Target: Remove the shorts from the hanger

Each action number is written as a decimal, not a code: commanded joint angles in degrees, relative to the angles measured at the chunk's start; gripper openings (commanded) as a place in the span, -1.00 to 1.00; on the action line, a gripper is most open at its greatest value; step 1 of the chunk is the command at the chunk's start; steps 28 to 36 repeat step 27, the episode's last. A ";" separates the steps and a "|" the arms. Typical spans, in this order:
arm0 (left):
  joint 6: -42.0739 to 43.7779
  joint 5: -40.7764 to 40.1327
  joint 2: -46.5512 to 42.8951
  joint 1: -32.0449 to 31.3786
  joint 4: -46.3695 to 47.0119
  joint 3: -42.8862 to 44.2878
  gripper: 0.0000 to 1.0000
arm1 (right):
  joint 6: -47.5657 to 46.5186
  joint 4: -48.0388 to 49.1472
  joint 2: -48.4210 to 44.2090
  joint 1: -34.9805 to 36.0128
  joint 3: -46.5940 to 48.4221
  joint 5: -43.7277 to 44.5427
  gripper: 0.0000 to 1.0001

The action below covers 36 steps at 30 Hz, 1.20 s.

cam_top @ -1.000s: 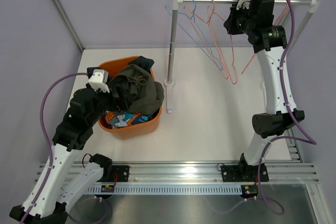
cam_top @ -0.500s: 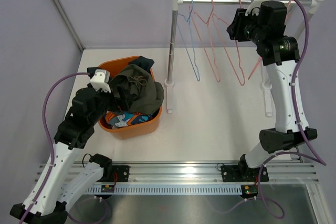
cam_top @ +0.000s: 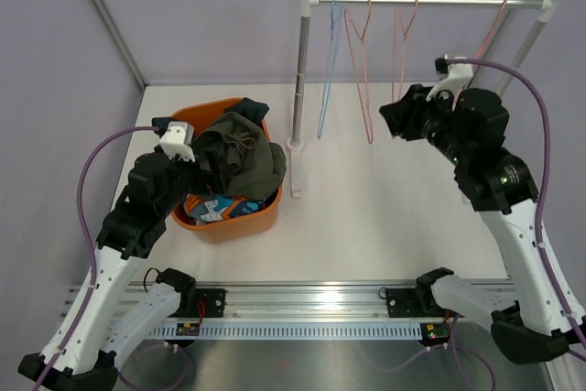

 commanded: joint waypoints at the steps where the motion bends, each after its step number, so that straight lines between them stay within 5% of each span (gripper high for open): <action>1: 1.21 1.26 0.22 -0.23 2.65 -0.39 0.98 | 2.93 5.84 -2.63 10.70 -4.83 5.42 -0.14; 7: 1.30 1.09 0.66 -0.23 2.56 -0.48 0.98 | 6.18 8.83 -3.78 21.43 -12.92 7.46 -0.10; 12: 1.56 1.09 1.10 -0.23 2.38 -0.39 0.98 | 7.94 9.79 -2.28 22.15 -16.01 6.06 0.04; 16: 1.47 1.18 1.28 -0.23 2.21 -0.65 0.98 | 8.03 12.69 -3.24 22.06 -18.64 4.30 0.46; 17: 1.47 1.09 1.45 -0.23 2.21 -0.57 0.98 | 7.94 13.05 -3.68 22.14 -18.91 4.30 0.98; 36: 1.47 0.82 1.81 -0.23 2.21 -0.74 0.98 | 7.42 14.98 -5.97 22.15 -21.02 5.97 0.99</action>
